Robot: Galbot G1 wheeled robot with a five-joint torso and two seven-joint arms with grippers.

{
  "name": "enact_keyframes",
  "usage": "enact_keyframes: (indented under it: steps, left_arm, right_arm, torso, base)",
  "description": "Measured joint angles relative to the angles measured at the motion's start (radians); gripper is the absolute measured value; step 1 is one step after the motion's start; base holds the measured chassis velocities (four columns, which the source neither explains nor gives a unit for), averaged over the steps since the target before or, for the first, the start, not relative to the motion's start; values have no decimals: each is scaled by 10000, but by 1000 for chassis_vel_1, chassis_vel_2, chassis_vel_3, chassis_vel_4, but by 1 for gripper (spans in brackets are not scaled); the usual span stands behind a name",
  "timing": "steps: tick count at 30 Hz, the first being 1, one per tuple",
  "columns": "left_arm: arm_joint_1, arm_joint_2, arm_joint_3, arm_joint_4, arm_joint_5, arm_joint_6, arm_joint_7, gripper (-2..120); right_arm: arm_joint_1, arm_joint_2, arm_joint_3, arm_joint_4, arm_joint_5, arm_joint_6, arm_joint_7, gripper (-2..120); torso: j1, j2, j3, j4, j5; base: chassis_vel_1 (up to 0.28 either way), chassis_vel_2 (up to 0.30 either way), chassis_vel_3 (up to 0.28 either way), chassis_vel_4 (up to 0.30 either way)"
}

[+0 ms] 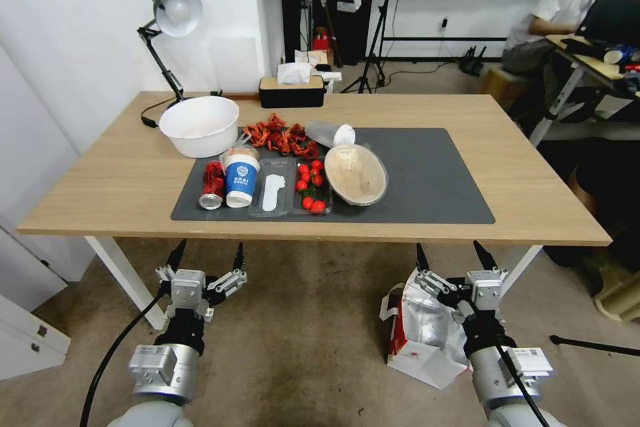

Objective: Pick up the food delivery bag from the floor and place it on the table.

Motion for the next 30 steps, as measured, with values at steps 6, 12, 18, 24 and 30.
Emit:
enact_keyframes:
  steps: [6, 12, 18, 24, 30]
  left_arm:
    - [0, 0, 0, 0, 0, 0, 0, 100]
    - [0, 0, 0, 0, 0, 0, 0, 100]
    - [0, 0, 0, 0, 0, 0, 0, 100]
    - [-8, 6, 0, 2, -19, 0, 0, 100]
    - [-517, 349, -66, 727, -913, 16, -25, 100]
  right_arm:
    - [0, 0, 0, 0, 0, 0, 0, 100]
    - [0, 0, 0, 0, 0, 0, 0, 100]
    - [1, 0, 0, 0, 0, 0, 0, 100]
    - [2, -1, 9, -1, 9, -3, -10, 100]
    - [242, -176, 1031, -847, 765, -257, -710, 100]
  torso:
    - [0, 0, 0, 0, 0]
    - [0, 0, 0, 0, 0]
    - [0, 0, 0, 0, 0]
    - [0, 0, 0, 0, 0]
    - [0, 0, 0, 1, 0]
  base:
    - [0, 0, 0, 0]
    - [0, 0, 0, 0]
    - [0, 0, 0, 0]
    - [0, 0, 0, 0]
    - [0, 0, 0, 0]
